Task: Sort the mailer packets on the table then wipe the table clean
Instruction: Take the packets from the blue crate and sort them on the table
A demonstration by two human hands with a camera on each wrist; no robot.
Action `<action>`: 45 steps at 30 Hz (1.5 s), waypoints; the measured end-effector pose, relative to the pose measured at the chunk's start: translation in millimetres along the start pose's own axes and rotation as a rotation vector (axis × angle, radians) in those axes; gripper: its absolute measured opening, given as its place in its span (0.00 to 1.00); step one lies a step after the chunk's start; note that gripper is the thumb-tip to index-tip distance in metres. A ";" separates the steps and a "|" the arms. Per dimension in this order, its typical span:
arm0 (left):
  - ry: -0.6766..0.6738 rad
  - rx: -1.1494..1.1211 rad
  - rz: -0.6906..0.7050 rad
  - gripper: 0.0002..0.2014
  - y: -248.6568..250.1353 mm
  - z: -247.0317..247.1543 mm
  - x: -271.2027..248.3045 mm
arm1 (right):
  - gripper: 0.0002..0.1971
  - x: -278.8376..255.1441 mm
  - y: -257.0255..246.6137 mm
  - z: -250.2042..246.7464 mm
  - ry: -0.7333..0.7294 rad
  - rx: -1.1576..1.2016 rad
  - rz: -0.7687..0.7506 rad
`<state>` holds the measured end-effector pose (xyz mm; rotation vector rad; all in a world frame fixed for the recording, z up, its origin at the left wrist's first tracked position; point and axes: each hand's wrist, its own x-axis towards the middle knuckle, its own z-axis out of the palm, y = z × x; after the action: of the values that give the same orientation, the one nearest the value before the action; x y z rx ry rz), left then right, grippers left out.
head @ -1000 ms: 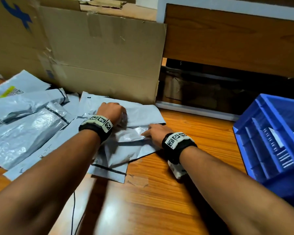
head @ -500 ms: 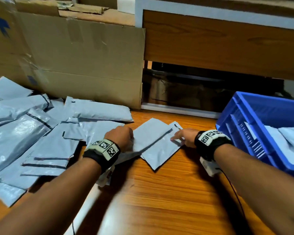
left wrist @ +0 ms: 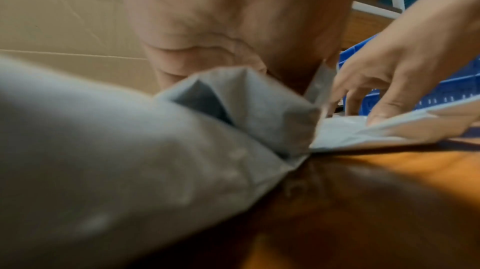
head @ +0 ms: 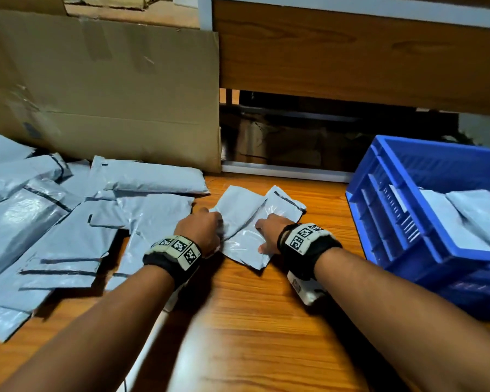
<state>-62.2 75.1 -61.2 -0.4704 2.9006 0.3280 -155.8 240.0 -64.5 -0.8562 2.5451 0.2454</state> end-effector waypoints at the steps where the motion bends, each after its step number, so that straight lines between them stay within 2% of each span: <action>1: 0.026 -0.061 -0.002 0.19 2.1 -0.2 -1.4 | 0.31 -2.3 8.3 -2.7 -0.031 -0.025 -0.028; 4: 0.013 -0.183 -0.010 0.17 10.3 0.1 -8.9 | 0.29 -12.5 36.0 -4.2 -0.074 -0.067 -0.120; 6: -0.039 -0.110 -0.008 0.17 17.3 5.7 -17.9 | 0.31 -18.1 51.3 -3.8 -0.121 -0.078 -0.163; 8: -0.036 0.031 -0.003 0.22 24.9 12.8 -25.8 | 0.32 -22.1 60.8 -4.3 -0.135 -0.055 -0.141; 11: 0.049 0.058 -0.021 0.32 33.1 16.5 -26.2 | 0.22 -23.9 58.2 -5.1 0.051 0.081 -0.065; 13: 0.072 0.032 -0.014 0.37 39.4 19.0 -20.0 | 0.29 -25.4 49.6 -1.7 0.091 0.160 0.059; 15: 0.020 0.029 -0.018 0.39 47.6 23.3 -15.4 | 0.39 -25.4 40.2 6.6 -0.006 0.182 0.168; 17: -0.041 0.051 -0.028 0.37 54.6 28.2 -12.9 | 0.43 -24.1 30.4 18.7 -0.069 0.182 0.223; 20: -0.095 0.079 -0.030 0.33 58.3 27.8 -11.9 | 0.41 -24.2 25.9 24.3 -0.063 0.152 0.229; 25: -0.141 0.082 -0.071 0.39 58.6 23.4 -12.7 | 0.44 -30.2 40.3 18.3 -0.071 0.168 0.215; 28: -0.169 0.101 -0.062 0.31 61.6 23.4 -12.8 | 0.40 -31.5 36.9 19.8 -0.060 0.151 0.217; 31: -0.106 0.006 -0.021 0.17 62.4 17.5 -13.4 | 0.32 -31.7 35.2 11.5 -0.008 0.163 0.195; 37: 0.060 -0.194 0.008 0.06 57.6 -19.9 -16.4 | 0.25 -44.0 50.4 -16.9 0.060 0.262 0.161; 38: 0.085 -0.222 0.016 0.06 59.0 -33.2 -17.4 | 0.24 -50.3 53.4 -29.8 0.089 0.271 0.147; 42: 0.223 -0.378 0.039 0.19 74.4 -88.3 -16.3 | 0.24 -79.1 66.5 -93.8 0.274 0.320 0.104; 45: 0.298 -0.453 0.085 0.23 95.0 -125.0 -13.1 | 0.25 -98.5 81.2 -138.1 0.379 0.362 0.101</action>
<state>-99.5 136.2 79.2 -0.4965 3.1316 1.0226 -183.9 315.2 105.6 -0.6838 2.8534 -0.3741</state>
